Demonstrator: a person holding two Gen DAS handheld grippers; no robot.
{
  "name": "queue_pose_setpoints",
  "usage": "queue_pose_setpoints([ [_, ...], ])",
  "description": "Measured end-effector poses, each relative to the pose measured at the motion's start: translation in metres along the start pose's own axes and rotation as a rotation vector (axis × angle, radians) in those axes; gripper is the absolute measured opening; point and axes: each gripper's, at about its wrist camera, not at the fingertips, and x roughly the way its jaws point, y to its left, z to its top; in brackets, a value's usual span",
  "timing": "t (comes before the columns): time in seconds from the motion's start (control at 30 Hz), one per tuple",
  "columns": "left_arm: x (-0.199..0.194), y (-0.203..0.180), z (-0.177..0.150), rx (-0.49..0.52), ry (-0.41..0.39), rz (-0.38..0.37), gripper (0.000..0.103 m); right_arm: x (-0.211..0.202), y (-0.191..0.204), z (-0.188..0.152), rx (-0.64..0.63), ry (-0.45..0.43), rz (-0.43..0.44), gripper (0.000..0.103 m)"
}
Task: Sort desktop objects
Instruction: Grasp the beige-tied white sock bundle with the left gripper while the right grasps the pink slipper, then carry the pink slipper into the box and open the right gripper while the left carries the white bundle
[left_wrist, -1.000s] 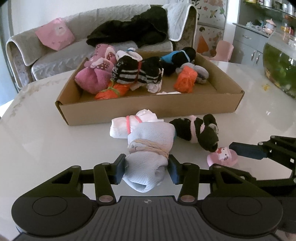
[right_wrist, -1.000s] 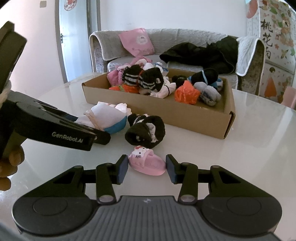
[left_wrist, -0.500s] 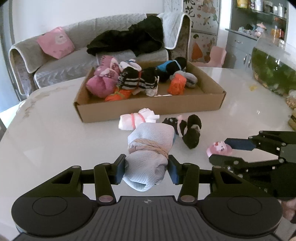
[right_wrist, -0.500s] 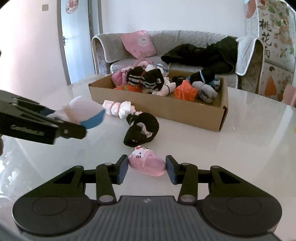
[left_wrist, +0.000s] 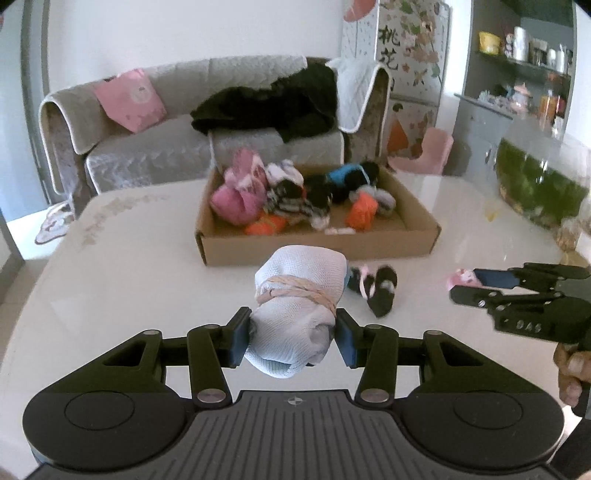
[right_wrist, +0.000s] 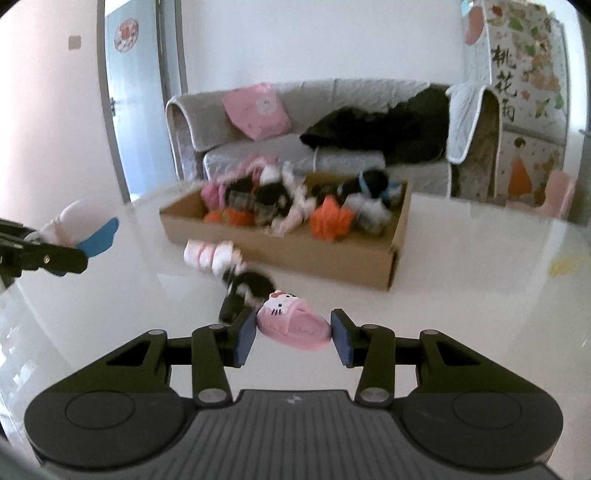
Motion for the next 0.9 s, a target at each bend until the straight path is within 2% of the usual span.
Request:
queue_pose_setpoints([
  [0.23,-0.014,0.011,0.040,-0.003,-0.056,0.016,0.055,-0.011,-0.014,0.050,-0.023,-0.073,-0.014,0.041],
  [0.53,-0.010,0.006,0.118,0.014,-0.122,-0.024,0.055,0.014,-0.033,0.114,-0.018,-0.112,0.002,0.041],
  [0.6,-0.001,0.002,0.138,0.016,-0.123,-0.057,0.058,0.020,-0.038,0.124,-0.007,-0.114,0.016,0.041],
  [0.73,0.034,-0.005,0.164,0.030,-0.090,-0.060,0.059,0.038,-0.046,0.131,0.018,-0.096,0.031,0.041],
  [0.77,0.043,-0.007,0.166,0.035,-0.082,-0.050,0.056,0.044,-0.047,0.131,0.021,-0.087,0.029,0.041],
  [0.9,0.087,-0.005,0.152,0.052,-0.003,-0.002,0.056,0.062,-0.047,0.122,0.019,-0.045,0.034,0.041],
])
